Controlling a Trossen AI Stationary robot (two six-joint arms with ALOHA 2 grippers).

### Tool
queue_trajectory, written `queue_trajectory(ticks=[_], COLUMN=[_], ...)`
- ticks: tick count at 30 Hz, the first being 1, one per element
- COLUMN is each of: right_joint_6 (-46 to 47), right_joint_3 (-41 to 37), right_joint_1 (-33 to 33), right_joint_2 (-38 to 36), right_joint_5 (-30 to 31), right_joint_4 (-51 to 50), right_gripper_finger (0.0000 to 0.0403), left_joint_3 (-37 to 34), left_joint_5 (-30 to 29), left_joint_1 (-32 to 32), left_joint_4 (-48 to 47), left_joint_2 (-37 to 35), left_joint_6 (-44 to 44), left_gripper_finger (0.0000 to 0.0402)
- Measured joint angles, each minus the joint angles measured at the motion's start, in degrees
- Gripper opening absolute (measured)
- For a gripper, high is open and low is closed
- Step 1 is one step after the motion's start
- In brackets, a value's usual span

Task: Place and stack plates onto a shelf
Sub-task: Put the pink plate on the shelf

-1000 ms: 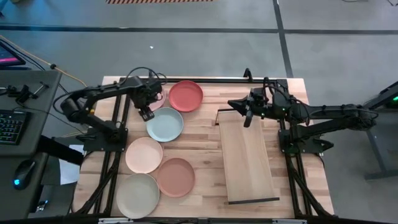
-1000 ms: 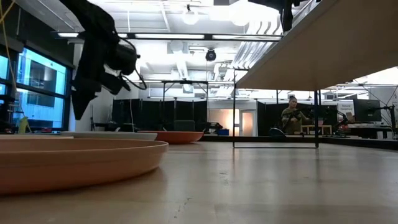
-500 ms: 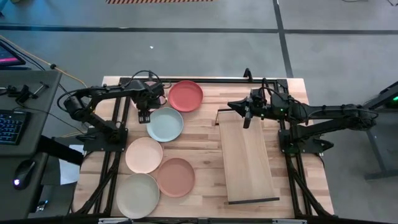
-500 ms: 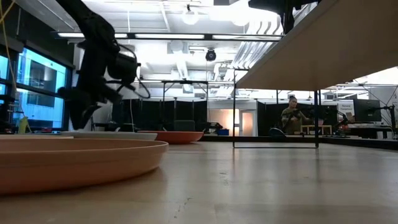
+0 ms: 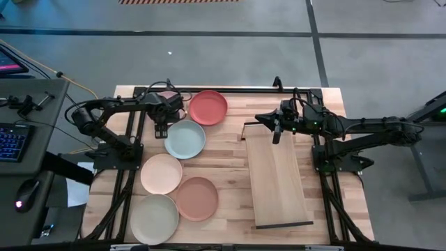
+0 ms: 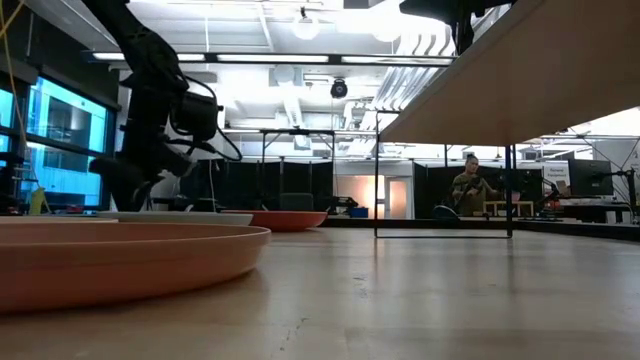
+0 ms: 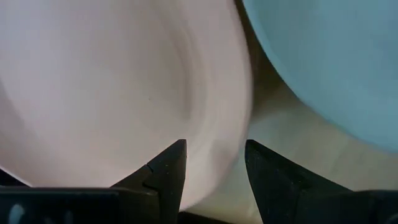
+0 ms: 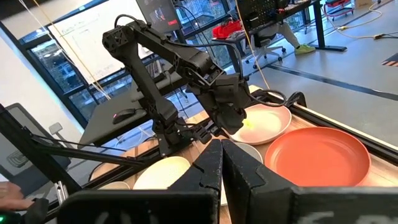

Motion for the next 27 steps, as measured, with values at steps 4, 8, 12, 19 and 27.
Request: queue_trajectory(ticks=[4, 8, 12, 19, 27], right_joint_6=[-0.42, -0.40, -0.40, -0.41, -0.42], right_joint_3=[0.00, -0.01, -0.02, -0.02, -0.02], right_joint_1=[0.00, 0.00, 0.00, 0.00, 0.00], right_joint_2=[0.00, 0.00, 0.00, 0.00, 0.00], right_joint_5=[0.00, 0.00, 0.00, 0.00, 0.00], right_joint_4=[0.00, 0.00, 0.00, 0.00, 0.00], right_gripper_finger=[0.0000, 0.0000, 0.0000, 0.0000, 0.0000], left_joint_3=[0.02, 0.02, 0.02, 0.03, 0.28], left_joint_5=[1.86, 1.89, -1.66, -5.14, -9.11], left_joint_1=[0.00, -0.04, 0.00, 0.00, -0.27], left_joint_4=[2.45, 1.84, 1.63, 1.77, 1.75], left_joint_2=[0.00, 0.62, 1.89, 4.76, 4.88], left_joint_6=[-1.82, -0.25, 0.04, -1.08, -2.93], left_gripper_finger=[0.0143, 0.0135, 0.0134, 0.0129, 0.0018])
